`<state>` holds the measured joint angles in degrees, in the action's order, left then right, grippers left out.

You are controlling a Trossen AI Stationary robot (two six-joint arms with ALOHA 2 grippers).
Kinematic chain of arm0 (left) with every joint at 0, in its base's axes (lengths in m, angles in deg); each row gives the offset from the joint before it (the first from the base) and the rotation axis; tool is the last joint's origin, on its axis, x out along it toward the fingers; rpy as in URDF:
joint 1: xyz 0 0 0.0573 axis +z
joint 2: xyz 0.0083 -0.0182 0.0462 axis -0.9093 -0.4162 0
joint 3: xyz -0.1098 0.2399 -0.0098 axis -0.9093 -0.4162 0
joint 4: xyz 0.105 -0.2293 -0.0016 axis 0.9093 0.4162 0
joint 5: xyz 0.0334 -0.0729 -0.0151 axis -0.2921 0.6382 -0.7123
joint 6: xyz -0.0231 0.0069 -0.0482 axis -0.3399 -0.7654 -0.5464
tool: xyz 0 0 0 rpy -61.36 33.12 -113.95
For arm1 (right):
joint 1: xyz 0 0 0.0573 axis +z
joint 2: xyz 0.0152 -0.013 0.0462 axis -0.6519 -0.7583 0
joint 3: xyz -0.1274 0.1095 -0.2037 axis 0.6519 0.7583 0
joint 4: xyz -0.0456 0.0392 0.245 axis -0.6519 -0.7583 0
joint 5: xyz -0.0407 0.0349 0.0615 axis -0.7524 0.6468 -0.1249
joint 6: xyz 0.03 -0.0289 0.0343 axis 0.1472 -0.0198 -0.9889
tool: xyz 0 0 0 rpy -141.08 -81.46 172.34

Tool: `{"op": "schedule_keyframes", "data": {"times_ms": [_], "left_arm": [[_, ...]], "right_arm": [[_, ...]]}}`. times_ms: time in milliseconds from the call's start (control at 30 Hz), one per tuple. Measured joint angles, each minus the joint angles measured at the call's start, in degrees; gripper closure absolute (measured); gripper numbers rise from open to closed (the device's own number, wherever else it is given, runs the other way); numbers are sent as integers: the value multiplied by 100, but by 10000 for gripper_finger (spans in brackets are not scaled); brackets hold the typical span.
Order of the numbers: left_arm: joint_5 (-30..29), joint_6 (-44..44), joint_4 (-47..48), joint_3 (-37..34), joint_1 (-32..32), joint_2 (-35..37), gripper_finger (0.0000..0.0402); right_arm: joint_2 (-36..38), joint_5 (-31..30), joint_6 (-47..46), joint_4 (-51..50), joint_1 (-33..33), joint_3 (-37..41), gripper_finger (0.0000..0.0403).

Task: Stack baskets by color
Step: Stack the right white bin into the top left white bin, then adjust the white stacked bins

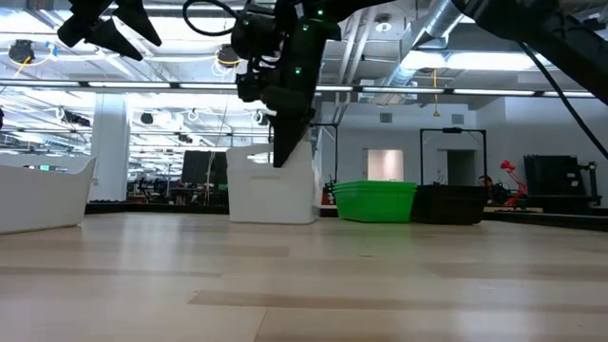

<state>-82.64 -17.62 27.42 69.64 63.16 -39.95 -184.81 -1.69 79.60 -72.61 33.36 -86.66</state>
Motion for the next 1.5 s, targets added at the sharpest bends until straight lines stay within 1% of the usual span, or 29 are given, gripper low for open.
{"op": "schedule_keyframes", "data": {"times_ms": [133,300,433,600,933,1100,1233,1367,1467,1500], "left_arm": [[-15,-1,42,0,1,0,152],[-47,-2,56,0,0,0,152],[-49,-4,56,0,1,0,152],[-56,-4,56,0,0,0,152],[-58,-11,54,0,0,0,152],[-58,-17,54,0,1,0,152],[-58,-26,54,0,0,0,152],[-58,-52,54,0,0,0,152],[-58,-50,54,0,1,0,152],[-58,-50,54,0,0,0,152]], "right_arm": [[111,110,440,69,-37,142,403],[88,733,528,287,-157,168,403],[89,803,563,584,-218,261,403],[90,824,473,597,-278,269,399],[217,786,463,574,-299,298,333],[543,772,453,566,-301,296,301],[885,770,211,550,-279,296,277],[1146,765,-206,585,-36,274,266],[1081,735,-380,713,296,303,268],[1000,618,-427,870,413,349,271]]}}
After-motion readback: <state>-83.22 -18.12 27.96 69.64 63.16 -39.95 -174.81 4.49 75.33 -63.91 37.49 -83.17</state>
